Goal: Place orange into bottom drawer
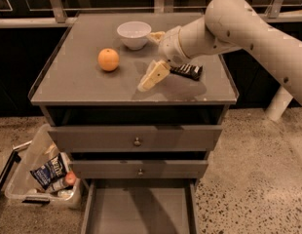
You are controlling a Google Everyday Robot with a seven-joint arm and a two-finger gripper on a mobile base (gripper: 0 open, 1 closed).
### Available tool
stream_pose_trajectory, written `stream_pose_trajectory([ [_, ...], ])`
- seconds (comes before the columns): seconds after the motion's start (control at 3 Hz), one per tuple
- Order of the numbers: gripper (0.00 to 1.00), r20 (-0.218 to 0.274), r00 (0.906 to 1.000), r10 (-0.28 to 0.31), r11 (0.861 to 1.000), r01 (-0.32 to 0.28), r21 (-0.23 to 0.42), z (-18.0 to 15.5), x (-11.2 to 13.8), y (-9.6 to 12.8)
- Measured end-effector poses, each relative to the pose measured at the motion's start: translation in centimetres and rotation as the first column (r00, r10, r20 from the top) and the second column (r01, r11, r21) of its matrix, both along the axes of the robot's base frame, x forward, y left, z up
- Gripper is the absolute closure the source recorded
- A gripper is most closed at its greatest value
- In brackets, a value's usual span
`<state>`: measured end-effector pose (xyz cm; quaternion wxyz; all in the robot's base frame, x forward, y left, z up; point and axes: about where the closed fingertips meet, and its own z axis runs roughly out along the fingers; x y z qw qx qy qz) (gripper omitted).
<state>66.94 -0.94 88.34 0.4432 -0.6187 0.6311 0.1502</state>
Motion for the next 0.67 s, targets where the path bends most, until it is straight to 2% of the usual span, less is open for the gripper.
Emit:
stream_pose_trajectory([
  [0.33,0.00,-0.003,0.9960,0.090,0.995,-0.090,0.033,0.1,0.6,4.1],
  [0.67,0.00,-0.028,0.9896,0.141,0.988,-0.139,0.068,-0.2,1.6,7.0],
])
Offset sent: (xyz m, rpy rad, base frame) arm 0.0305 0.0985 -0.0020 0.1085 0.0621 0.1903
